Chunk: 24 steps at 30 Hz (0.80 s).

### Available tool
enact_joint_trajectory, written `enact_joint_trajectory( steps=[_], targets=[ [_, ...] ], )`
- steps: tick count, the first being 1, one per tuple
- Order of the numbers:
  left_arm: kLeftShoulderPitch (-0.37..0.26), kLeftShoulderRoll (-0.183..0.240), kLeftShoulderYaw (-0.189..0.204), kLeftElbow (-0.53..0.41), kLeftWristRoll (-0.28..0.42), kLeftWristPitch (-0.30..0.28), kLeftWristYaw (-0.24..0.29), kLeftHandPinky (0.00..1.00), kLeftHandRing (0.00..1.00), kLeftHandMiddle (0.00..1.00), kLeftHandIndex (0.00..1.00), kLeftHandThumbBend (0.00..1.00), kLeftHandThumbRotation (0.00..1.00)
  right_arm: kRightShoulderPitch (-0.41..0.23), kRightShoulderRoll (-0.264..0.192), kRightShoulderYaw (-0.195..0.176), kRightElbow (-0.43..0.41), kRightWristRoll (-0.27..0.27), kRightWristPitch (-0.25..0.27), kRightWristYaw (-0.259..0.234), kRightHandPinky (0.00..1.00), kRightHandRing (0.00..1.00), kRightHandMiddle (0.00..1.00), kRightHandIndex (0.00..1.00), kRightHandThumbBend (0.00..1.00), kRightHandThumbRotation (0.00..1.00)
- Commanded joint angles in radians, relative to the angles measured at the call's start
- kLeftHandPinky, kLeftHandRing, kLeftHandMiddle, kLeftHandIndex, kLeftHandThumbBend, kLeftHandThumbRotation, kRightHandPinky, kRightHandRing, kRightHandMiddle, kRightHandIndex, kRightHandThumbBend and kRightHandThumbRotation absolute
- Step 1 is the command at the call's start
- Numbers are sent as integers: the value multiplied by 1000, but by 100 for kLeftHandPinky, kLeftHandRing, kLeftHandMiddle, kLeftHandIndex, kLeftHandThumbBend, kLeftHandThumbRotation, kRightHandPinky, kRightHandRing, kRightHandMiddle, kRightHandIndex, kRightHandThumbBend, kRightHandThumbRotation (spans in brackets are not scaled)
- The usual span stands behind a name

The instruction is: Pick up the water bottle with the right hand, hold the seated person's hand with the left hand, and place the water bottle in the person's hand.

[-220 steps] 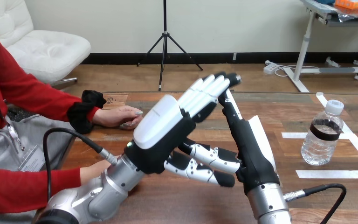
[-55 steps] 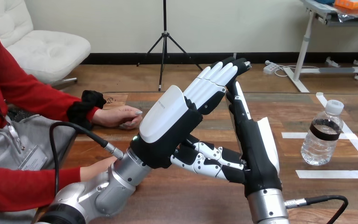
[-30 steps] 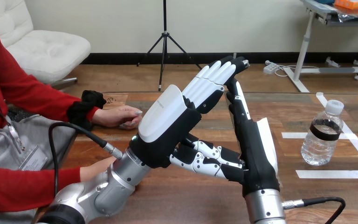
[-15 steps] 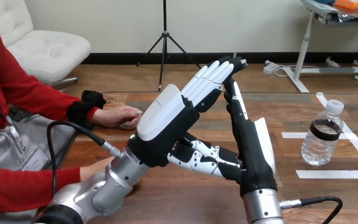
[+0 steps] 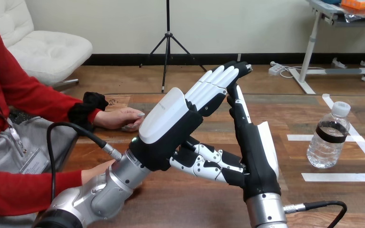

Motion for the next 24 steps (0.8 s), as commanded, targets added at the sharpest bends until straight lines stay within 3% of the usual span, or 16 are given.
enact_joint_trajectory(
  steps=[1, 10, 21, 24],
  targets=[
    [-14, 6, 29, -5, -22, -9, -4, 100, 100, 100, 100, 100, 74, -62, 21, 28, -2, -5, -37, 3, 100, 100, 100, 100, 100, 42],
    [-1, 14, 29, -12, -14, -7, -23, 100, 100, 100, 100, 100, 74, -81, 19, 18, 25, -12, -52, -18, 100, 100, 100, 100, 100, 33],
    [5, 35, 50, -19, -3, 29, -11, 100, 100, 100, 100, 100, 76, -46, 1, 2, -25, 3, -16, 4, 100, 100, 100, 100, 100, 34],
    [2, 40, 56, -15, 7, 34, 13, 100, 100, 100, 100, 100, 77, -32, -12, -12, -41, 9, -17, 10, 100, 100, 100, 100, 100, 35]
  ],
)
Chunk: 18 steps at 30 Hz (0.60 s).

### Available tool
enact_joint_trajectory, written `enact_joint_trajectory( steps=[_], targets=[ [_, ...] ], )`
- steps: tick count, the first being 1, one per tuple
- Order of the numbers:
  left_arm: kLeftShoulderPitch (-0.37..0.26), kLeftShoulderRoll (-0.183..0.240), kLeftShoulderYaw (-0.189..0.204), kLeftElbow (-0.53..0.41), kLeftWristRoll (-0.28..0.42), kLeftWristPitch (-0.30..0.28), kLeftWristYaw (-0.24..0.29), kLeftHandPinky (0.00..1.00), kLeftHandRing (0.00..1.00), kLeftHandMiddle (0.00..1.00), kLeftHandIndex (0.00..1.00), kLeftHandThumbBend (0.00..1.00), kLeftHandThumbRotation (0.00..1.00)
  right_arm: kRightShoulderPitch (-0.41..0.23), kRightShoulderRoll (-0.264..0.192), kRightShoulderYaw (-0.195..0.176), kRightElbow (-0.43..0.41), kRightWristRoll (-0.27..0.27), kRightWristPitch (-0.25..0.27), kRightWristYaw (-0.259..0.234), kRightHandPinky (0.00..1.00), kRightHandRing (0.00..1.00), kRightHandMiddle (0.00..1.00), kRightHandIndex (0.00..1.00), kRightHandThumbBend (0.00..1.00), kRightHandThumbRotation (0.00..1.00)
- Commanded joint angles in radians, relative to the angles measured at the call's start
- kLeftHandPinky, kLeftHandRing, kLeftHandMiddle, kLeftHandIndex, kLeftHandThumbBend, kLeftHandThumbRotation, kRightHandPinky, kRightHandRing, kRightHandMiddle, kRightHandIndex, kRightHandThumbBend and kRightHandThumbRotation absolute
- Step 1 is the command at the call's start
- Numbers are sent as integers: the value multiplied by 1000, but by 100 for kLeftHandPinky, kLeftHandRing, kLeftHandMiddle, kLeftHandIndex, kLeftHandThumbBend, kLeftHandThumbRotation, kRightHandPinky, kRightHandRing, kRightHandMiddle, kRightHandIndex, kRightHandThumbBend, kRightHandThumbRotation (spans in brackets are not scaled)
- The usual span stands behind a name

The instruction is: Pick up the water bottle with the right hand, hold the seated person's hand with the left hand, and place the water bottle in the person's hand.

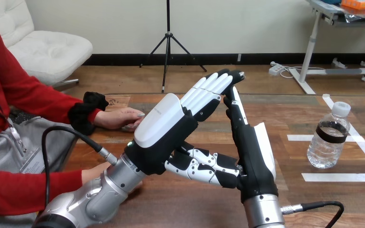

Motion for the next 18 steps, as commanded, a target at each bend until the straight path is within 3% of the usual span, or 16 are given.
enact_joint_trajectory(
  steps=[1, 12, 15, 18],
  targets=[
    [-23, 23, 41, -13, 2, 15, 41, 100, 100, 100, 100, 100, 77, -21, -14, -24, -70, 8, 5, 6, 100, 100, 100, 100, 100, 35],
    [-17, 48, 48, -2, -18, 42, 19, 100, 100, 100, 100, 100, 77, 32, -54, -86, -121, 24, -14, 4, 100, 100, 100, 100, 100, 38],
    [-14, 54, 52, -5, -22, 49, 19, 100, 100, 100, 100, 100, 76, 46, -69, -106, -133, -6, -1, -18, 99, 100, 100, 100, 100, 39],
    [-9, 59, 55, -10, -29, 57, 16, 100, 100, 100, 100, 100, 76, 56, -80, -124, -128, 23, -24, -7, 97, 100, 100, 100, 100, 41]
  ],
)
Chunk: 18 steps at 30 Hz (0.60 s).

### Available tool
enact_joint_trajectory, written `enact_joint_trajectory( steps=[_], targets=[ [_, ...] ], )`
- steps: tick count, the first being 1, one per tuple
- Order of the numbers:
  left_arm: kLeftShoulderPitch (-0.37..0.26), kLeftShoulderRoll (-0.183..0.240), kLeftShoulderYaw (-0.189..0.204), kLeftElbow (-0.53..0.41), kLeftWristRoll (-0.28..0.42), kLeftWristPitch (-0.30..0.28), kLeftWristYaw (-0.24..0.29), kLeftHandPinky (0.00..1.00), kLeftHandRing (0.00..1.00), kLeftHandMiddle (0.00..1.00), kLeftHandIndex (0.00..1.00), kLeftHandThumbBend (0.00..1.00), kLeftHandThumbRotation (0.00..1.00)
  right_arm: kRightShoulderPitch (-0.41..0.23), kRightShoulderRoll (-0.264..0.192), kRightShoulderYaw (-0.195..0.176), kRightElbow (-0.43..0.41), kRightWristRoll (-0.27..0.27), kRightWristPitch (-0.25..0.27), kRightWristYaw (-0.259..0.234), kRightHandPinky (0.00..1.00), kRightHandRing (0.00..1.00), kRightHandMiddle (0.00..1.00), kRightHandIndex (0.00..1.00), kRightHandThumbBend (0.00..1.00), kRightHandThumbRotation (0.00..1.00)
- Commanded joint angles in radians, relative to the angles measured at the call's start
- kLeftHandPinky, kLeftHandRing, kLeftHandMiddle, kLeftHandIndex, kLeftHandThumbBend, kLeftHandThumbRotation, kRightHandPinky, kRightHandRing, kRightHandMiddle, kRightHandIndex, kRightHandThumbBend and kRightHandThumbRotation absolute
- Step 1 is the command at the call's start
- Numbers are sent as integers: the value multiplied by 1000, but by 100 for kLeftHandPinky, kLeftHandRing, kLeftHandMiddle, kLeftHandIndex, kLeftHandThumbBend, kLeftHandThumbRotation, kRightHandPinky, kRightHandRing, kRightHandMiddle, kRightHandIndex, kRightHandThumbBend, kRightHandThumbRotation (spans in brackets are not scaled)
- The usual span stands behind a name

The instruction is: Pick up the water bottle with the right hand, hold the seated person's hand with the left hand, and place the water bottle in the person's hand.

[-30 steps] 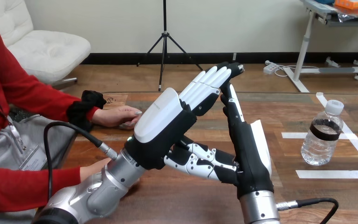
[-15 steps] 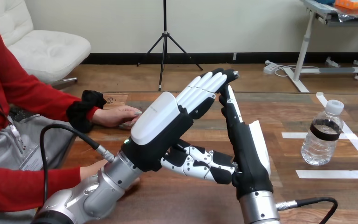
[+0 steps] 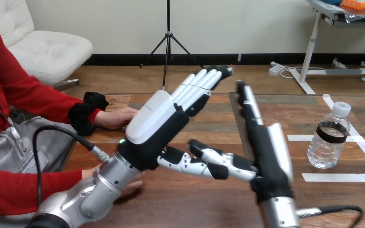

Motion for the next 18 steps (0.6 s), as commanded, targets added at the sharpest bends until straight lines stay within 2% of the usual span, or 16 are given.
enact_joint_trajectory(
  steps=[1, 9, 18],
  targets=[
    [-11, 26, 39, -7, -33, 12, -1, 100, 100, 100, 100, 100, 76, 2, -33, -57, -44, 34, -39, -5, 97, 100, 100, 100, 100, 41],
    [-4, 26, 47, 9, -58, -13, -9, 100, 100, 100, 100, 100, 72, 31, -58, -90, -54, 84, -64, 13, 91, 100, 100, 100, 100, 41],
    [5, 17, 50, 41, -132, -59, -73, 100, 100, 100, 100, 100, 69, 58, -83, -123, -40, 124, -121, 28, 84, 99, 99, 99, 100, 41]
  ],
)
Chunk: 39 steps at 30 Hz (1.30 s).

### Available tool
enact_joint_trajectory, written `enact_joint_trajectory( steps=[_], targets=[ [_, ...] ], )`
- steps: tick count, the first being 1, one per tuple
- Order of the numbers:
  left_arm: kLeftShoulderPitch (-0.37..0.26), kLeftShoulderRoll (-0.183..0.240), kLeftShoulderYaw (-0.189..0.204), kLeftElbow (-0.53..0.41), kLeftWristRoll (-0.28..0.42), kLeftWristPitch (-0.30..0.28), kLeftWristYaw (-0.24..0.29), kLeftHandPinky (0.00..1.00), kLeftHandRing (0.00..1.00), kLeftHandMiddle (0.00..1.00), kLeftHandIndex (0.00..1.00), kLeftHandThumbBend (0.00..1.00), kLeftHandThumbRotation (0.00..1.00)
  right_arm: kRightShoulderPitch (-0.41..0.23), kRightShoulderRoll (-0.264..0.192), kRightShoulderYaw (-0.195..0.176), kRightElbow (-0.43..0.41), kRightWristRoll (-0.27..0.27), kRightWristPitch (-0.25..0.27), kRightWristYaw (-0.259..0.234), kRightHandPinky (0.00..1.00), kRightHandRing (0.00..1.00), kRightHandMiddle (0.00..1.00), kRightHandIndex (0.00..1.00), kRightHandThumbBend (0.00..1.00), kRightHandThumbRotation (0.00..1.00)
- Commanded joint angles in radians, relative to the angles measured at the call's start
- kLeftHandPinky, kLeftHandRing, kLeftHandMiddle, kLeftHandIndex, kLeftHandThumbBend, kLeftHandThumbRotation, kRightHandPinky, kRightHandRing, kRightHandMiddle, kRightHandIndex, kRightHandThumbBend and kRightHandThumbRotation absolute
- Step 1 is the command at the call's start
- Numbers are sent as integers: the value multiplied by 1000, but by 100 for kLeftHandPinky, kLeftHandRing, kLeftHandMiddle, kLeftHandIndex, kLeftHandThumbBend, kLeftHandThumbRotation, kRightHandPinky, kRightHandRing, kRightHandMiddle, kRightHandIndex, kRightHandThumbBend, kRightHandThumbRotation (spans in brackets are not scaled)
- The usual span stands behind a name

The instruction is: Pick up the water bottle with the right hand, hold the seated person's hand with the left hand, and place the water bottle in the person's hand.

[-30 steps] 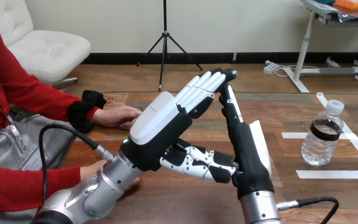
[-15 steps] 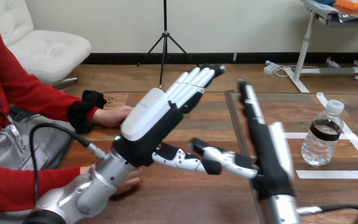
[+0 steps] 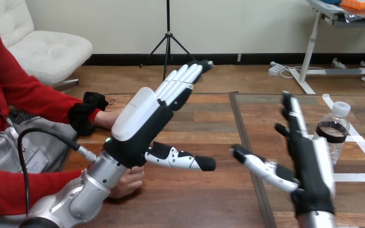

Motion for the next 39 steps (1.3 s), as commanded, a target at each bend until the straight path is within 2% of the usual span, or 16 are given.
enact_joint_trajectory(
  steps=[1, 9, 18, 29, 33, 39],
  targets=[
    [-17, -3, 19, 25, -62, -34, -46, 100, 100, 100, 100, 100, 69, -23, -13, -15, -38, 19, -60, 15, 83, 98, 99, 99, 100, 41],
    [-1, -13, 19, 51, -185, -67, -181, 96, 100, 100, 100, 100, 68, 4, -27, -43, -48, 28, -72, 36, 77, 94, 97, 97, 100, 44],
    [34, -15, 25, 31, -249, -55, -289, 91, 100, 100, 100, 100, 69, 33, -25, -57, -63, 10, -94, 25, 73, 90, 94, 96, 100, 47],
    [75, -18, 35, -3, -283, -24, -373, 89, 100, 100, 100, 100, 69, 61, -21, -69, -68, 10, -125, 18, 72, 88, 93, 95, 100, 49],
    [88, -19, 39, -18, -287, -10, -394, 87, 99, 100, 100, 100, 70, 74, -14, -74, -82, 6, -117, 11, 72, 88, 93, 95, 100, 49],
    [101, -18, 50, -39, -243, 12, -372, 84, 95, 97, 99, 100, 71, 91, -4, -80, -92, 14, -117, 5, 72, 89, 93, 94, 100, 48]
  ],
)
